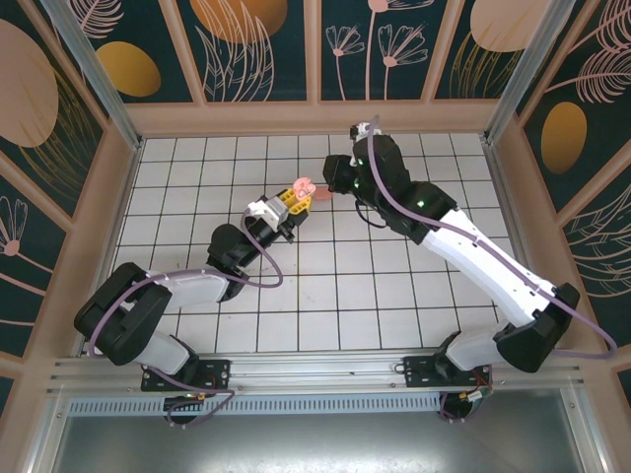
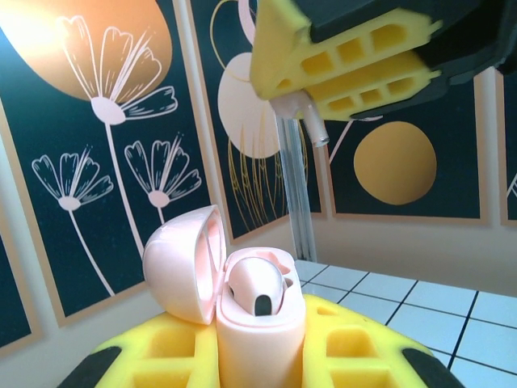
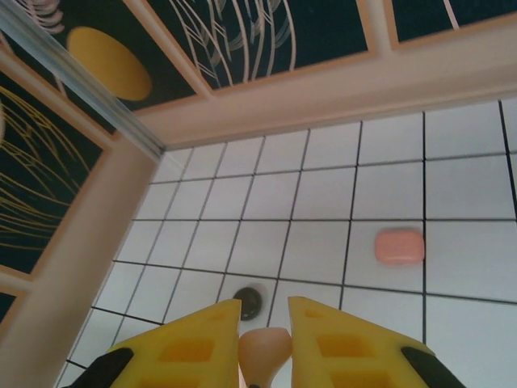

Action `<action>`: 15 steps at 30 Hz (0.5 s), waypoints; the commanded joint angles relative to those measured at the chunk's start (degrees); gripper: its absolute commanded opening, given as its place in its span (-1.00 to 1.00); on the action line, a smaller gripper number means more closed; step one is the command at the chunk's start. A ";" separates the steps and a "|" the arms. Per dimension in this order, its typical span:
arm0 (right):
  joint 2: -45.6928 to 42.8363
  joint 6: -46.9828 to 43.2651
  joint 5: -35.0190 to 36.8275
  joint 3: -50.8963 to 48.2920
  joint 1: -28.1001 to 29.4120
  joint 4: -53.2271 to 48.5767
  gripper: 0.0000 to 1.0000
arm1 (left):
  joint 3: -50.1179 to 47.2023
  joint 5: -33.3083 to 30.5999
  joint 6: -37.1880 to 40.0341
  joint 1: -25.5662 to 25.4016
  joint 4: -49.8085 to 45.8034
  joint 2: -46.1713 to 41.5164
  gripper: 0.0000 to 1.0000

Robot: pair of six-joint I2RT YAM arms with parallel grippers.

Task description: Insert the wireless bluetooth earbuds into the charging case

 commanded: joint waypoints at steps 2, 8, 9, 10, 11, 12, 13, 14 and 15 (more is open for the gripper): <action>-3.34 -2.28 2.64 -3.66 2.05 7.75 -0.60 | 2.15 1.44 1.40 0.03 -0.47 0.45 -1.00; -4.56 -3.66 4.35 -6.58 4.54 12.00 -0.59 | 3.06 2.43 2.54 0.09 -2.42 0.02 -1.00; -4.48 -3.59 4.60 -6.82 4.80 12.39 -0.59 | 3.20 2.63 2.63 0.08 -2.76 -0.08 -1.00; -4.41 -3.45 4.91 -7.16 5.07 12.60 -0.59 | 3.40 2.80 2.79 0.08 -3.15 -0.25 -1.00; -4.32 -3.32 5.09 -7.48 5.29 12.86 -0.59 | 3.47 2.89 2.89 0.01 -3.48 -0.35 -1.00; -4.23 -3.14 5.18 -7.67 5.43 13.13 -0.59 | 3.64 3.06 2.91 0.08 -3.78 -0.50 -1.00; -4.05 -2.97 5.40 -7.88 5.67 13.32 -0.59 | 3.78 3.14 2.99 0.05 -4.05 -0.60 -1.00; -3.91 -2.83 5.62 -8.06 5.83 13.40 -0.59 | 3.82 3.24 2.98 0.07 -4.23 -0.70 -1.00; -3.78 -2.78 5.88 -8.28 5.96 13.65 -0.59 | 3.82 3.37 3.07 0.10 -4.40 -0.83 -1.00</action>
